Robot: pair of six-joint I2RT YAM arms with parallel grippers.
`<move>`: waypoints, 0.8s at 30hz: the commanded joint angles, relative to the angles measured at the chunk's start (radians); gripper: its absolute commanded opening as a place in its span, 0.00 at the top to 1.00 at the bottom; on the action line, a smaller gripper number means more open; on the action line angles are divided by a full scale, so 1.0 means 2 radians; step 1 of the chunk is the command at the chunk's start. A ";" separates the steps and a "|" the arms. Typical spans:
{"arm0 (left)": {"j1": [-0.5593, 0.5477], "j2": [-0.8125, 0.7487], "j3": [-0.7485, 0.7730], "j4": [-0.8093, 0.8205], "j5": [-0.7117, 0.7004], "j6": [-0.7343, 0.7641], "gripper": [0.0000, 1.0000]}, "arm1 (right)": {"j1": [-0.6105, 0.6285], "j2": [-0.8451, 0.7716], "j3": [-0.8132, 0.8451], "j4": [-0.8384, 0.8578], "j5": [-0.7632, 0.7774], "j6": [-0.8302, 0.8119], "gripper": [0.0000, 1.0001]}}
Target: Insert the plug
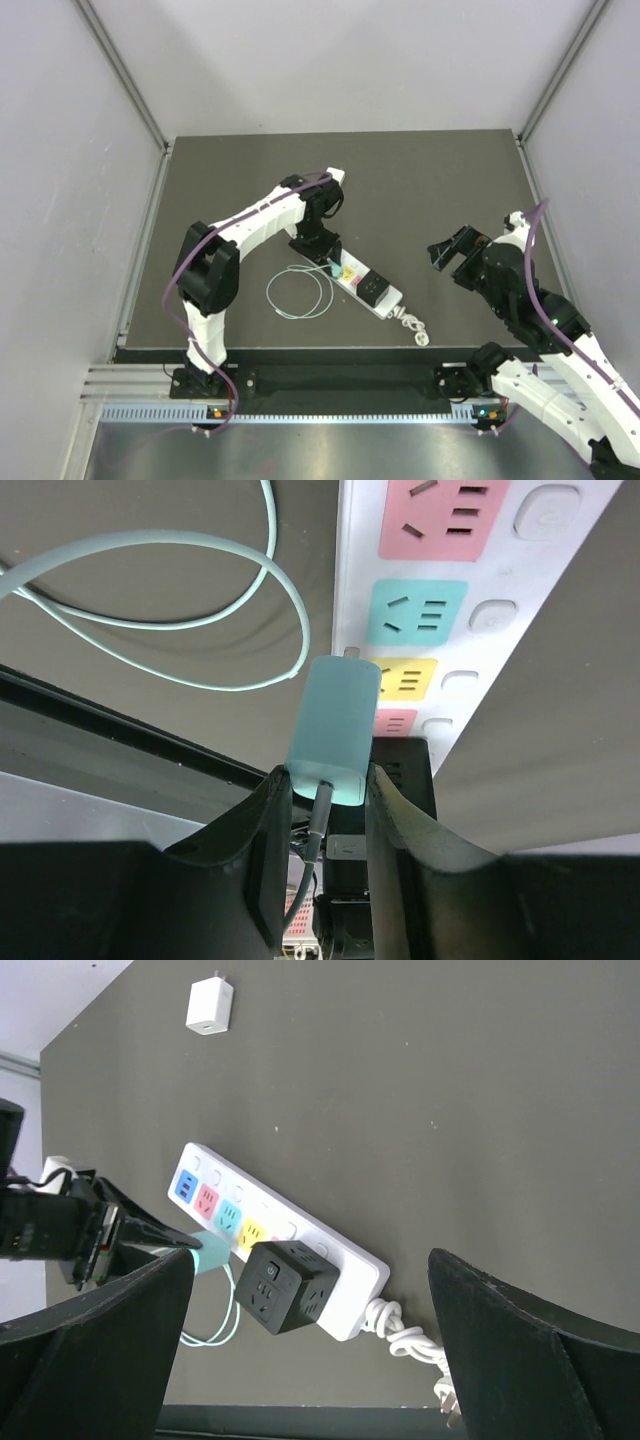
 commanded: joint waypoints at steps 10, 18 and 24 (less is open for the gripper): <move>-0.006 0.039 0.062 0.003 0.021 -0.006 1.00 | 0.001 -0.003 0.008 -0.005 0.018 -0.005 0.00; -0.007 0.058 0.091 -0.006 0.016 0.010 1.00 | 0.002 -0.001 0.005 -0.003 0.016 -0.003 0.00; -0.010 0.070 0.090 -0.009 0.030 0.021 1.00 | 0.001 -0.003 0.003 -0.001 0.018 -0.007 0.00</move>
